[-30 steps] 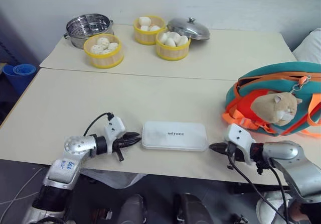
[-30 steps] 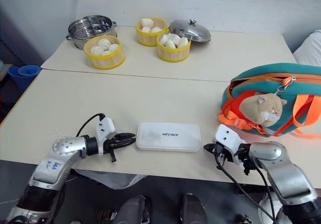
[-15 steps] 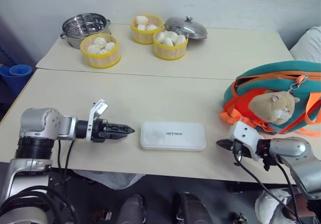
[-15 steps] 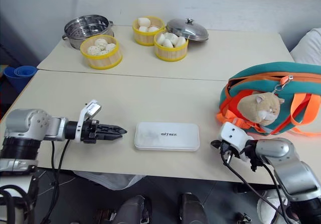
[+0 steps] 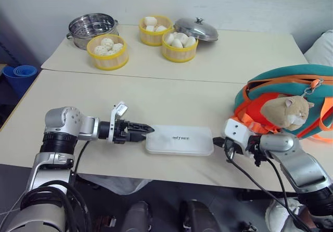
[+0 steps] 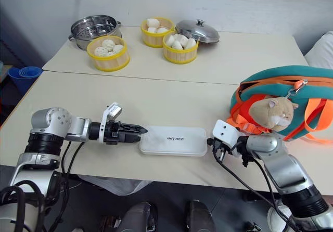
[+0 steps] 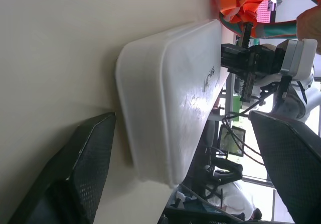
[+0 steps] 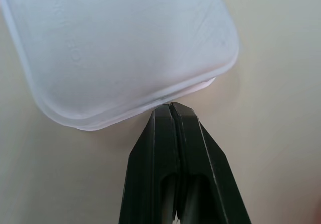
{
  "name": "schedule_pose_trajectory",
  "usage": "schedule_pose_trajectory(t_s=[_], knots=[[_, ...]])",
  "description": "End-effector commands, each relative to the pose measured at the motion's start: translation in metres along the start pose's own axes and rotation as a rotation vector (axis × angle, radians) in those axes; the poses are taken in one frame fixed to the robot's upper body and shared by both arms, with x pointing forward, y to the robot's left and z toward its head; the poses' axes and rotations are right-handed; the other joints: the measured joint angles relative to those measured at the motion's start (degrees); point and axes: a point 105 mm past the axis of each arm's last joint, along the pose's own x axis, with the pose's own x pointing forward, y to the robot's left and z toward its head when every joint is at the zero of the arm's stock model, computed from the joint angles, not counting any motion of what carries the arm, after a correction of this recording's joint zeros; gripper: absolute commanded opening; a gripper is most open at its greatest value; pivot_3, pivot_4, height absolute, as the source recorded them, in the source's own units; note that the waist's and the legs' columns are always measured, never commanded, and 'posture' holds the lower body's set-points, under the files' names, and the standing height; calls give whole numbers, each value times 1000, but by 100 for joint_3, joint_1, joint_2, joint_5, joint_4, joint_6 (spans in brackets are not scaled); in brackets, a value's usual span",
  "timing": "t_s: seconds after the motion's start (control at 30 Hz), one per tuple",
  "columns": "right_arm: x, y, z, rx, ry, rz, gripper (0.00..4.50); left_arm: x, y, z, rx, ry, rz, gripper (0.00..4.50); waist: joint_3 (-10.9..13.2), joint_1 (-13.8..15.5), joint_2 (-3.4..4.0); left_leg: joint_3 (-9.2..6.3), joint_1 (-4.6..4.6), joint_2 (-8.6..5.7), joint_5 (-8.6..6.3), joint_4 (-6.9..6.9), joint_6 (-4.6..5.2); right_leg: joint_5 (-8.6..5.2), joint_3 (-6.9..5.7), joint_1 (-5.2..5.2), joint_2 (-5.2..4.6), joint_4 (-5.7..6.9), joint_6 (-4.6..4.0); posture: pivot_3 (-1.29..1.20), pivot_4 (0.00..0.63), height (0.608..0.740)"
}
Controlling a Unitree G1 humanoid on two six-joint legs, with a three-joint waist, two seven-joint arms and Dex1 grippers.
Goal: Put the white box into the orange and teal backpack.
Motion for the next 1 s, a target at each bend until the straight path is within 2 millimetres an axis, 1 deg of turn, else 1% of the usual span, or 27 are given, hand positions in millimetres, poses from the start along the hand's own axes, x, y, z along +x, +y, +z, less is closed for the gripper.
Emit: schedule_pose_trajectory(t_s=[0.03, 0.13, 0.17, 0.27, 0.3, 0.37, 0.43, 0.47, 0.5, 0.6, 0.63, 0.67, 0.7, 0.73, 0.77, 0.83, 0.87, 0.93, 0.97, 1.0], knots=[[9, 8, 10, -15, -31, 31, 0, 18, -3, 0, -50, 18, -49, 4450, 0, 6, 0, 0, 0, 0, 0, 1, 0, 0, 0, 0, 0, 2, 0, 0, 150, 740], [12, 11, 13, -30, -35, 43, 0, 27, -10, 1, -42, 19, -81, 4450, 0, 7, -1, 0, -2, -1, 0, 8, 0, 0, -1, -1, 0, 6, 0, 0, 150, 740], [13, 12, 13, -34, -36, 45, 0, 29, -12, 1, -41, 18, -92, 4270, 0, 4, -1, 0, -2, -2, 0, 9, 0, 0, -1, 0, 0, 6, 0, 0, 150, 740], [13, 14, 12, -37, -35, 49, 0, 30, -14, 1, -25, 10, -101, 3604, 0, -2, -2, 0, -2, -1, -1, 9, 0, 0, -1, -1, 0, 7, 0, 0, 150, 740], [13, 14, 12, -38, -36, 49, 0, 31, -16, 0, -22, 13, -112, 3209, 0, -4, -2, 0, -2, 0, 0, 9, -1, 0, -1, -2, 1, 7, 0, 0, 150, 740], [10, 13, 10, -32, -43, 39, 0, 30, -22, -4, -2, 27, -147, 2659, 0, -4, -2, 0, -1, 0, 0, 8, -3, 0, -1, -2, 1, 8, 0, 0, 150, 740], [3, 13, 6, -9, -63, 26, 0, 28, -31, -5, 43, 3, -201, 2067, 0, 11, -2, 0, -2, 0, 0, 8, -4, 0, -1, -2, 1, 7, 0, 0, 150, 740], [-1, 15, 5, 7, -86, 23, 0, 25, -36, -5, 72, -19, -230, 1652, 0, 15, -2, -1, -3, 0, -1, 6, -5, 0, -1, -1, 0, 6, 0, 0, 150, 740], [-7, 18, 3, 31, -114, 18, 0, 21, -42, -7, 106, -32, -256, 1495, 0, 26, -3, -4, -2, -1, -1, 7, -5, 0, -2, 0, -1, 7, 0, 0, 150, 740], [-25, 25, 0, 116, -198, -11, 0, 12, -54, -11, 281, -112, -317, 1495, 0, 18, -3, -5, -7, -2, -3, -2, -7, 0, -3, -1, 0, -3, 0, 0, 150, 740], [-31, 27, -2, 156, -213, -21, 0, 10, -55, -13, 323, -122, -320, 1495, 1, 16, -3, -4, -8, -2, -2, -4, -7, 0, -3, -1, 0, -8, 0, 0, 150, 740], [-39, 35, -4, 185, -235, -1, 167, 8, -53, -17, 362, -120, -306, 1460, 1, 15, -3, -4, -8, 0, -2, -7, -8, 0, -3, 0, 1, -15, 0, 0, 150, 740], [-51, 40, -8, 231, -257, -28, 347, 3, -54, -20, 434, -129, -317, 1445, 1, 15, -2, -4, -7, 0, -1, -6, -9, 0, -3, 0, 1, -14, 0, 0, 150, 740], [-64, 43, -13, 266, -277, -65, 538, 1, -50, -24, 506, -117, -293, 1445, 1, 17, -2, -3, -7, 0, 0, -10, -11, 0, -3, 0, 2, -15, 0, 0, 150, 740], [-76, 46, -18, 292, -292, -107, 841, -1, -45, -29, 623, -102, -258, 1445, 1, 16, -2, -3, -1, 0, 3, -23, -15, -1, -2, 3, 3, -20, -1, 0, 150, 740], [-96, 52, -36, 337, -245, -175, 1484, -2, -41, -43, 899, -61, -264, 1445, -1, 0, 2, -1, 12, 3, 7, -39, -24, -2, -1, 14, 8, -35, -4, 0, 150, 740], [-105, 55, -45, 350, -220, -202, 1857, -2, -41, -48, 963, -59, -278, 1445, -1, 3, 2, 9, 14, 3, 7, -46, -24, -2, 5, 12, 8, -39, -4, 0, 150, 740], [-129, 53, -65, 367, -179, -323, 2562, -4, -48, -50, 1045, -136, -345, 1445, 0, 13, 3, 10, 16, 5, 5, -48, -20, -4, 7, 14, 7, -44, -8, 0, 150, 740], [-142, 50, -74, 376, -175, -393, 2799, -3, -51, -51, 1073, -160, -362, 1445, 0, 27, 2, 10, 15, 7, -1, -47, -13, -5, 7, 14, 6, -45, -9, 0, 150, 740], [-156, 46, -81, 373, -176, -470, 2799, -2, -52, -53, 1095, -167, -370, 1445, 0, 27, 2, 8, 12, 8, -5, -46, -6, -5, 7, 14, 4, -47, -10, 0, 150, 740]])
